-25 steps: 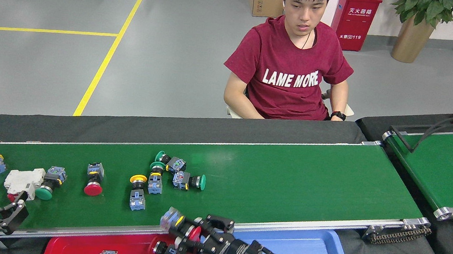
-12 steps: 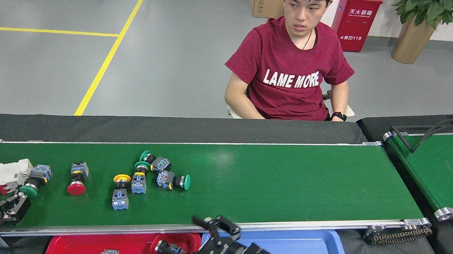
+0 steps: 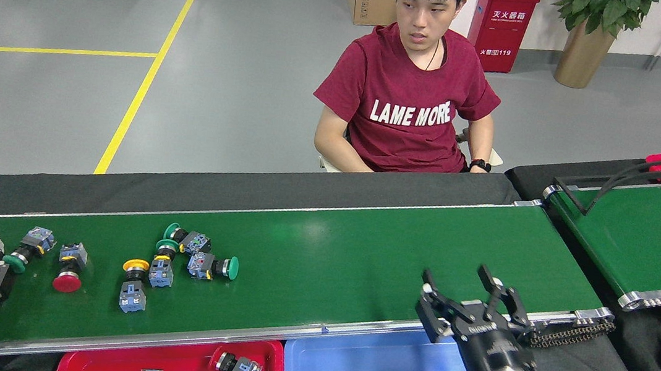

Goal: Pick switch part from conveyor to tray

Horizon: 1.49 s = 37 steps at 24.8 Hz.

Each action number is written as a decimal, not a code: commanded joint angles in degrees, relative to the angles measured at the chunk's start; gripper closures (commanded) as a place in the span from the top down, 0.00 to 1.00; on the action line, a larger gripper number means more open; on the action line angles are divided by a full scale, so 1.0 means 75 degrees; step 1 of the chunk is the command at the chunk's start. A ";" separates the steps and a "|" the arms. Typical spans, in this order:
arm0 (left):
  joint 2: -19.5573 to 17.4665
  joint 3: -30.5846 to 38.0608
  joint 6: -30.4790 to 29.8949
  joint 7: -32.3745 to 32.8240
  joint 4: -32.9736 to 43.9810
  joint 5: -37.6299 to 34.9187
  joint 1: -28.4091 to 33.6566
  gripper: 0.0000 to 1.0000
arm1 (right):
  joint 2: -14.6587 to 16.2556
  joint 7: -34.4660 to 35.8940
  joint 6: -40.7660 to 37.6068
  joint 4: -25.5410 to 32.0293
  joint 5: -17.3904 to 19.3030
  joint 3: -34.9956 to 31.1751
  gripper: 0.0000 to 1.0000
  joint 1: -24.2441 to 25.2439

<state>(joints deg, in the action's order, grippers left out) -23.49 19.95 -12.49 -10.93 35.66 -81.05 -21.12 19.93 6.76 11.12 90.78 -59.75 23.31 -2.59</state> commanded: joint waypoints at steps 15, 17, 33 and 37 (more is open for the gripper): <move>0.1398 -0.0843 -0.2284 0.0614 0.6261 0.0190 0.2382 0.04 | 0.0519 0.0564 -0.0111 0.0353 0.0069 -0.0800 0.98 0.1377; 0.1995 -0.1768 -0.2237 0.1000 0.7115 0.0097 0.2581 0.04 | 0.0507 0.0552 -0.0135 0.0423 0.0069 -0.0882 0.98 0.1388; 0.3835 -0.5718 -0.1358 0.1809 0.8253 -0.1896 0.3964 1.00 | 0.0273 0.0435 -0.0697 0.0517 0.0104 -0.1796 0.98 0.1423; 0.3788 -0.5484 -0.1288 0.1786 0.8605 -0.1884 0.4175 1.00 | 0.0273 0.0435 -0.0697 0.0517 0.0104 -0.1796 0.98 0.1482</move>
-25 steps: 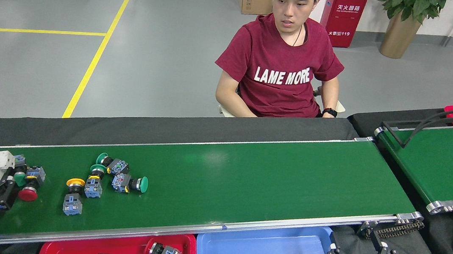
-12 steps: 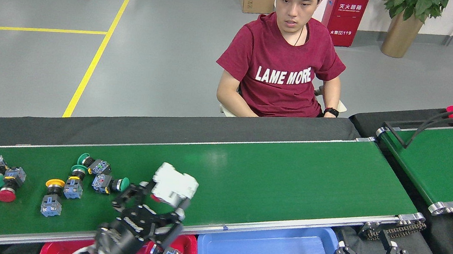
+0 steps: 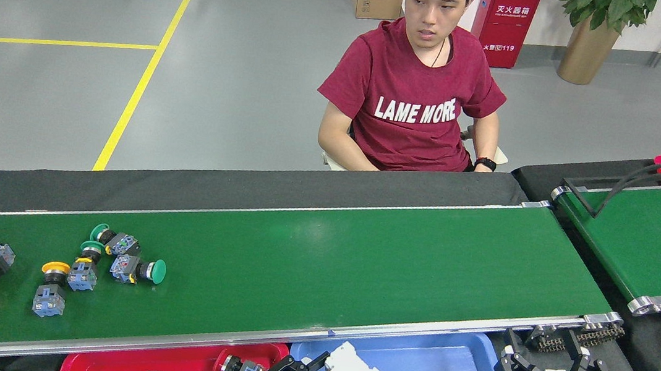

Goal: Pick switch part from conveyor to tray

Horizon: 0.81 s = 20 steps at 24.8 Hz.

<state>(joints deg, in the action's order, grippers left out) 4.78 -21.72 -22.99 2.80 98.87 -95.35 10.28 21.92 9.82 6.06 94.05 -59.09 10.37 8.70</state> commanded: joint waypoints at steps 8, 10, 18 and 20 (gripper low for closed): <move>-0.0040 0.4725 0.0792 -0.0233 0.0388 0.0256 0.0341 1.00 | -0.0040 0.0061 -0.0023 0.0104 0.0015 -0.0164 0.98 0.0024; -0.0368 0.6318 0.0347 -0.0386 0.0259 0.1030 0.0540 1.00 | -0.0064 0.0061 -0.0093 0.0116 0.0015 -0.0164 0.98 0.0024; -0.1270 0.8229 -0.1153 -0.0433 -0.0702 0.2366 0.1325 1.00 | -0.0216 0.0038 -0.0292 0.0233 0.0015 -0.0152 0.98 0.0012; -0.1469 0.8182 -0.1130 -0.0433 -0.0971 0.2342 0.1138 1.00 | -0.0216 0.0026 -0.0292 0.0245 0.0015 -0.0152 0.98 0.0012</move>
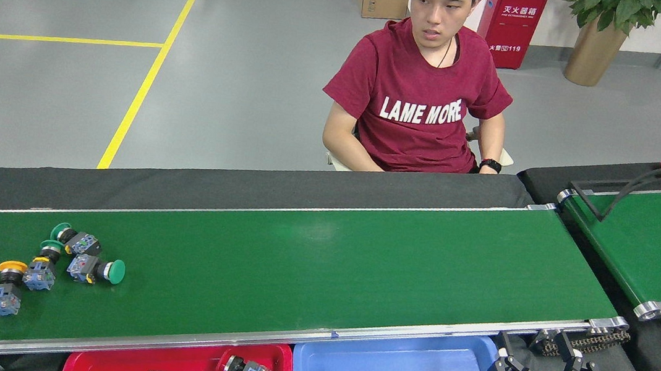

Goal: Pick switch part from conveyor to tray

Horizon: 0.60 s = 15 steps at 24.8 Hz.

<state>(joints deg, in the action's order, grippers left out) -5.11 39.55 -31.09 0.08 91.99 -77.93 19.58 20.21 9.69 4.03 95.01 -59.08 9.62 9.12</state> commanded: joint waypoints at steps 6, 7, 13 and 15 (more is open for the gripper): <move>-0.1064 -0.0046 0.0173 -0.0069 -0.1742 -0.0039 -0.1404 1.00 | 0.0012 0.0078 0.0002 0.0129 0.0015 -0.0053 0.98 -0.0056; -0.1252 -0.0116 0.0360 -0.0069 -0.2011 -0.0051 -0.1568 1.00 | 0.0012 0.0114 -0.0022 0.0118 0.0015 -0.0053 0.99 -0.0056; -0.1955 -0.1031 0.1169 -0.0585 -0.3042 -0.0203 -0.2095 1.00 | 0.0023 0.0114 -0.0022 0.0118 0.0015 -0.0053 0.99 -0.0044; -0.2025 -0.1148 0.1204 -0.0585 -0.3288 -0.0215 -0.2213 1.00 | 0.0023 0.0114 -0.0022 0.0106 0.0015 -0.0029 0.99 -0.0056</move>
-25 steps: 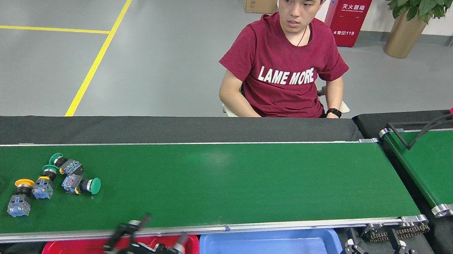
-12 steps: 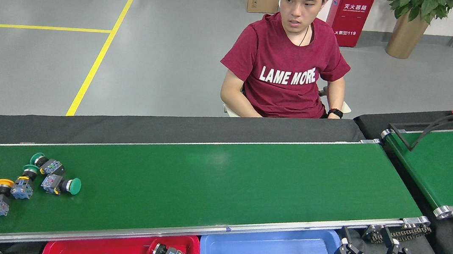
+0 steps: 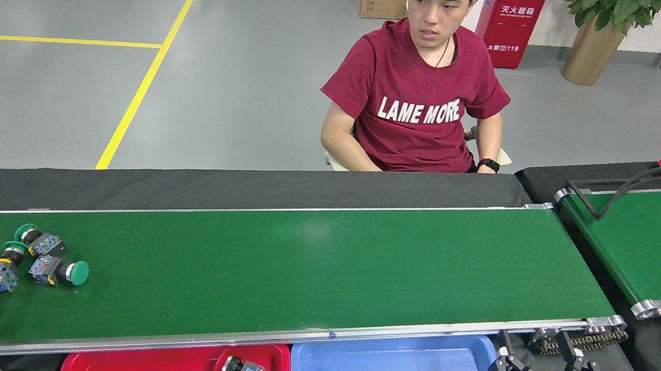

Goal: Pick switch part from conveyor to tray

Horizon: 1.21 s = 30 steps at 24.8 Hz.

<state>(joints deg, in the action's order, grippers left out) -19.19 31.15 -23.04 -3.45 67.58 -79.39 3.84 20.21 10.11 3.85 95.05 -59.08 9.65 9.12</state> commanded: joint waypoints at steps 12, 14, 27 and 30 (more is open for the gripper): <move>-0.0687 -0.0731 0.0166 -0.1180 -0.2905 0.0027 -0.1743 0.07 | 0.0035 0.0059 0.0014 0.0088 0.0015 0.0003 0.99 -0.0091; -0.0699 -0.1048 0.0189 -0.1661 -0.2893 0.0039 -0.1707 0.03 | 0.0035 0.0059 0.0014 0.0065 0.0015 -0.0009 0.99 -0.0079; -0.0148 -0.1224 -0.2928 -0.1696 0.2216 0.0437 0.2066 0.11 | 0.0047 0.0059 0.0003 0.0076 0.0015 -0.0009 0.99 -0.0044; 0.0333 -0.1434 -0.2928 -0.1520 0.3259 0.0390 0.2968 0.36 | 0.0047 0.0059 0.0003 0.0076 0.0003 0.0014 0.99 -0.0032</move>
<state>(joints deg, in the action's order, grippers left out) -16.81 20.47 -43.94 -15.39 89.86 -76.39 25.45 20.22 10.16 4.10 94.98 -59.09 9.93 9.13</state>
